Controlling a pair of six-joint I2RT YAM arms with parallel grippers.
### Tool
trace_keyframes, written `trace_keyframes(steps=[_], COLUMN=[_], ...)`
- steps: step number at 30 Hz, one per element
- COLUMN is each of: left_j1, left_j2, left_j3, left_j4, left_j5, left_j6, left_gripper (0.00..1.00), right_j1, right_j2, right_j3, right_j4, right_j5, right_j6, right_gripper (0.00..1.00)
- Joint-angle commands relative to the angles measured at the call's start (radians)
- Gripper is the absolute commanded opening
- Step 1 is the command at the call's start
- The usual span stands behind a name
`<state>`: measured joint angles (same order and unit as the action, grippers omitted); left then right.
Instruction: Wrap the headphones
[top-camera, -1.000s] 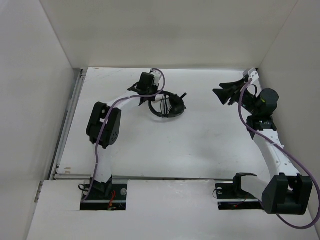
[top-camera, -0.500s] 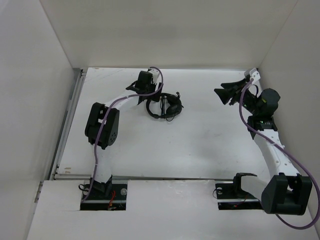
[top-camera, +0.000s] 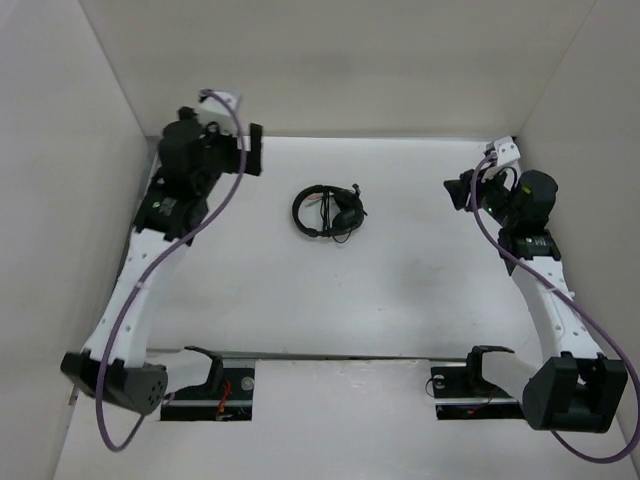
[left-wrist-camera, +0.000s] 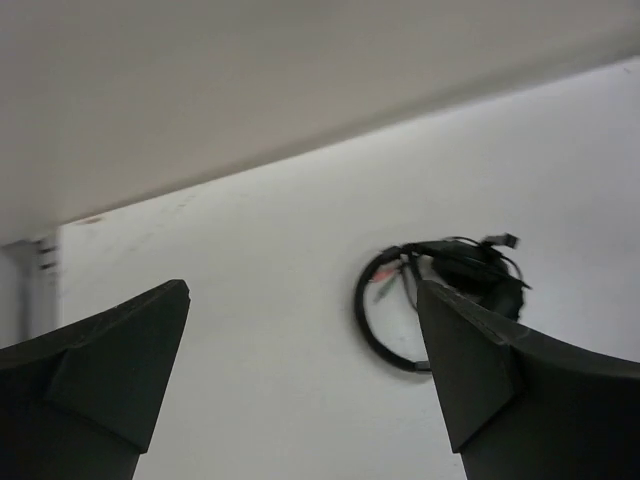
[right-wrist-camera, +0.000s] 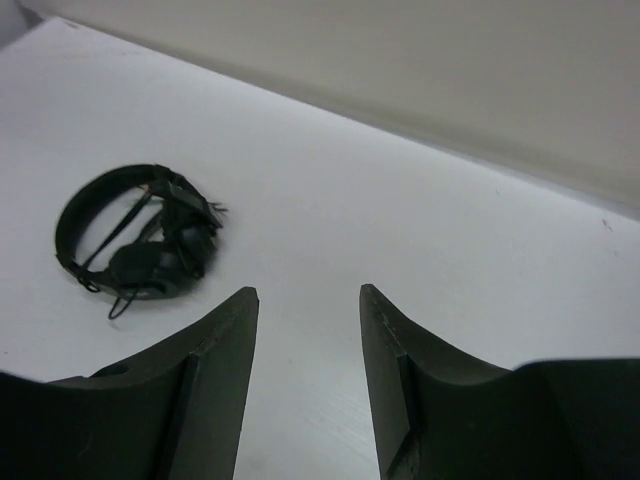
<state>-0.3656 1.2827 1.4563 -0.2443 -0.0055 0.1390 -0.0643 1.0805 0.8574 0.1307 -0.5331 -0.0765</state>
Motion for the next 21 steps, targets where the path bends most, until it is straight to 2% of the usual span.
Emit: trace_keyframes(steps=[1,4,5,6,9,13,16,18,21], left_j1=[0.142,0.256,0.297,0.311,0.378,0.455,0.521,0.555,0.580], left_j2=[-0.060,-0.147,-0.190,-0.203,-0.284,-0.362,-0.387,-0.393,-0.404], left_j3=[-0.034,-0.098,-0.137,-0.148,-0.233,-0.335,-0.361,-0.361,-0.361], left_j4=[-0.208,-0.253,-0.248,-0.247,-0.251,-0.260,-0.262,-0.273,-0.274], left_j5=[-0.024,-0.028,-0.030,-0.031,-0.025,-0.034,-0.019,0.016,0.061], left_j6=[0.069,0.109,0.119,0.120,0.119,0.154,0.165,0.165,0.151], left_gripper=[1.00,1.00,1.00,1.00,1.00,1.00,1.00,1.00,1.00], right_j1=[-0.015,-0.090,-0.128,-0.142,-0.225,-0.312,-0.344,-0.346,-0.352], right_j2=[-0.022,-0.050,-0.054,-0.054,-0.056,-0.062,-0.021,0.033,0.087], right_j3=[0.120,0.184,0.212,0.222,0.275,0.304,0.388,0.521,0.676], right_j4=[-0.242,-0.386,-0.443,-0.465,-0.597,-0.727,-0.958,-1.177,-1.354], right_j5=[0.140,0.157,0.156,0.147,0.079,0.153,0.147,0.130,0.110], right_j6=[-0.083,-0.095,-0.097,-0.098,-0.141,-0.138,-0.169,-0.169,-0.157], right_gripper=[0.51,0.52,0.65,1.00,1.00,1.00,1.00,1.00,1.00])
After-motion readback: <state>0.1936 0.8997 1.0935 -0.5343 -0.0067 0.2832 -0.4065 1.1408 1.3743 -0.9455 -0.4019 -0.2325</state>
